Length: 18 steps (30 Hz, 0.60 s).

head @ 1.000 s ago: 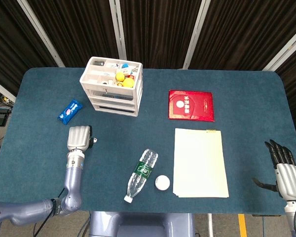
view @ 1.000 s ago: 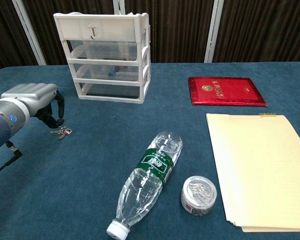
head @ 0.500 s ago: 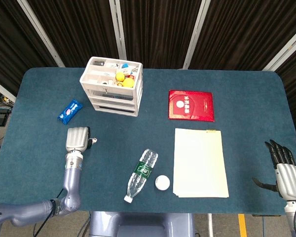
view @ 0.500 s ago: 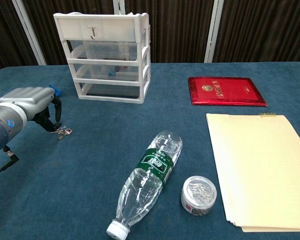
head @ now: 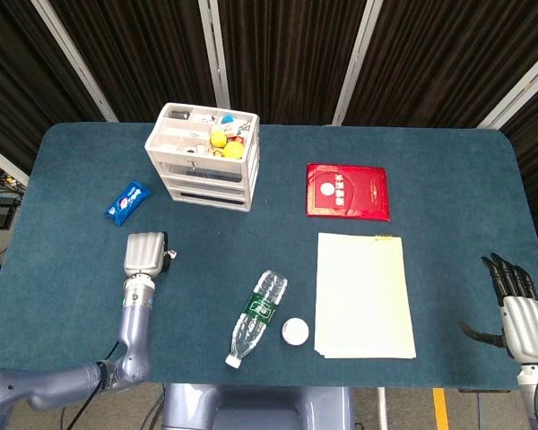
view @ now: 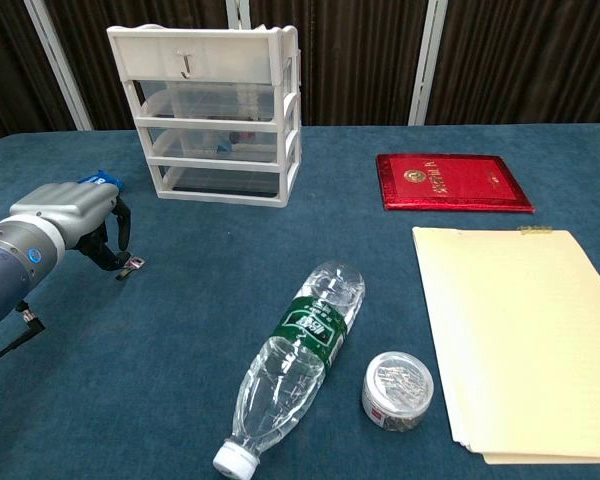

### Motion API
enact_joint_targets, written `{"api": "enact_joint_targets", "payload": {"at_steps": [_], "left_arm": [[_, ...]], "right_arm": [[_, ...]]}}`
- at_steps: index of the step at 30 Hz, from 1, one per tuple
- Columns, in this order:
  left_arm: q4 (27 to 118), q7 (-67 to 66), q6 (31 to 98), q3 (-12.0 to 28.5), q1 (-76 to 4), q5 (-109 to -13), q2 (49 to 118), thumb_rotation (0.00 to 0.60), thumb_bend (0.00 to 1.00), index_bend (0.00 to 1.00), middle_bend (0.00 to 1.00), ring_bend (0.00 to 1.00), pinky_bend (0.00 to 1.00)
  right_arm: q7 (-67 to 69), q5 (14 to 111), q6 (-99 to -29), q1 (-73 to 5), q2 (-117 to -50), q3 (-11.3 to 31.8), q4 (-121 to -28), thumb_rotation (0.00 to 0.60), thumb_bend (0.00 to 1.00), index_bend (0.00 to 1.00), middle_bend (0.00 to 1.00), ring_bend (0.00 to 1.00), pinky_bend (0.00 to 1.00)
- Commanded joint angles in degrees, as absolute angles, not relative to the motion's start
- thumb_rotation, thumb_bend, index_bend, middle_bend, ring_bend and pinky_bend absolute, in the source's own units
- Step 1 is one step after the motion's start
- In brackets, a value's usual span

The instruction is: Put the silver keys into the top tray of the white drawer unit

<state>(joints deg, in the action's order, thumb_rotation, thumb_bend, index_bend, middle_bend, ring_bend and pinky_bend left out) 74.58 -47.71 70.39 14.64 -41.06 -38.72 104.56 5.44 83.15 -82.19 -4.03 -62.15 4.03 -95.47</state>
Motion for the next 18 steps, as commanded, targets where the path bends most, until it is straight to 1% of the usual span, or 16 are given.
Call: {"api": "enact_joint_targets", "payload": {"at_steps": [1, 6, 18], "left_arm": [[74.1, -47.6, 70.3, 14.6, -41.1, -38.9, 104.8, 0.600, 0.38, 0.53, 0.98, 0.89, 0.76], [73.1, -47.4, 70.2, 14.8, -41.2, -39.2, 105.3, 0.600, 0.35, 0.54, 0.98, 0.89, 0.76], [71.6, -47.3, 69.7, 15.2, -41.1, -39.6, 106.2, 0.600, 0.33, 0.54, 0.97, 0.88, 0.76]], "right_arm": [[5.4, 83.2, -82.3, -4.0, -62.2, 4.0, -95.4, 0.600, 0.00, 0.00, 0.00, 0.00, 0.00], [5.5, 83.2, -82.3, -4.0, -62.2, 4.0, -95.4, 0.600, 0.00, 0.00, 0.00, 0.00, 0.00], [5.6, 83.2, -82.4, -4.0, -62.3, 4.1, -95.4, 0.600, 0.00, 0.00, 0.00, 0.00, 0.00]]}}
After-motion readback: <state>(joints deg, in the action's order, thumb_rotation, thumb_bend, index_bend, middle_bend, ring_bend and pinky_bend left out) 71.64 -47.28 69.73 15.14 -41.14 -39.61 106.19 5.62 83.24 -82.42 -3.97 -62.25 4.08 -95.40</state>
